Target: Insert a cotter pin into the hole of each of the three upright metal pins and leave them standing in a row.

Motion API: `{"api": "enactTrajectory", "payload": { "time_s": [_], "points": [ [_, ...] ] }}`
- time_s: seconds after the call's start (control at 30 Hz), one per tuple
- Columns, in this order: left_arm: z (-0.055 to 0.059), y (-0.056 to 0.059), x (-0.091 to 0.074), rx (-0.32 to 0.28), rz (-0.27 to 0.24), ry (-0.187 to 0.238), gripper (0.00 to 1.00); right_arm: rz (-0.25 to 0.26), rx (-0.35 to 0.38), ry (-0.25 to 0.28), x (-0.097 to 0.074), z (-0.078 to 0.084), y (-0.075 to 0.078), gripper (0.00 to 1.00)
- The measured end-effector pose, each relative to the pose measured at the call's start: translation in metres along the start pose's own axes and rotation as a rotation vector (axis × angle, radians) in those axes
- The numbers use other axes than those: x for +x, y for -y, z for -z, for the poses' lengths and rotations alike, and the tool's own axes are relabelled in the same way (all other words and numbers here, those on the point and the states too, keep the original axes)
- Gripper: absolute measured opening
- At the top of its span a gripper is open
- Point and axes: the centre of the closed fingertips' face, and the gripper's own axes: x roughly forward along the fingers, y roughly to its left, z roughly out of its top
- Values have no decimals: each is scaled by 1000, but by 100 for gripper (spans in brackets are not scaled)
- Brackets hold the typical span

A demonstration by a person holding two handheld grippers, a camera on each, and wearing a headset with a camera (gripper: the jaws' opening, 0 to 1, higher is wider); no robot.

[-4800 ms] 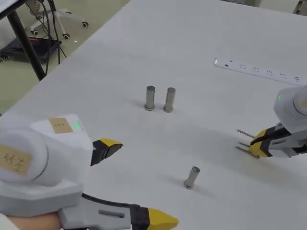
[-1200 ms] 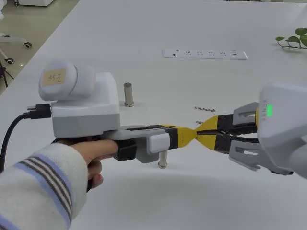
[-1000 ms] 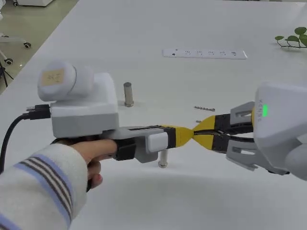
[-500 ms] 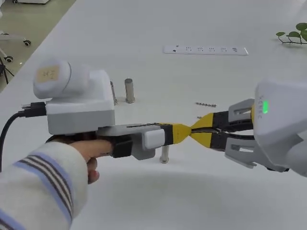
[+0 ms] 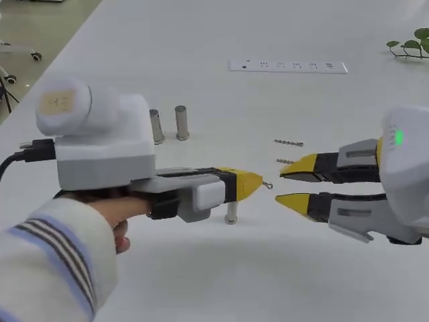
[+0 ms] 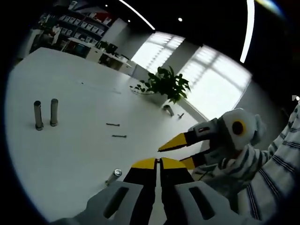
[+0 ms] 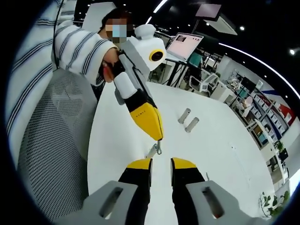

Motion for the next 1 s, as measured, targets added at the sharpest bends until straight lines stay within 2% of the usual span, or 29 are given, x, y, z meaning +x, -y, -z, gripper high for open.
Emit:
{"api": "enactTrajectory", "payload": {
  "time_s": [0.07,0.13,0.23,0.33,0.37,0.47,0.7,0.87,0.93,1.0],
  "points": [
    [-1,2,-2,47,7,-4,0,-15,42,15,0,0,-3,13],
    [2,5,-4,147,19,-35,0,-32,102,46,-1,-2,-6,13],
    [7,12,-5,264,40,-75,0,-55,168,86,-1,-7,-9,13],
    [12,16,-4,314,53,-104,0,-70,197,97,1,-8,-11,14],
    [13,18,-4,349,65,-111,0,-79,208,96,2,-7,-13,16],
    [14,24,-3,370,84,-109,0,-82,219,92,4,-5,-15,19],
    [21,32,-1,453,116,-155,0,-105,239,90,5,-4,-23,14],
    [24,31,1,484,117,-175,0,-109,247,89,4,-2,-25,13],
    [25,30,1,475,113,-192,0,-107,250,86,4,-1,-26,13],
    [25,30,1,503,118,-198,0,-113,249,90,3,-1,-27,9]
  ]
}}
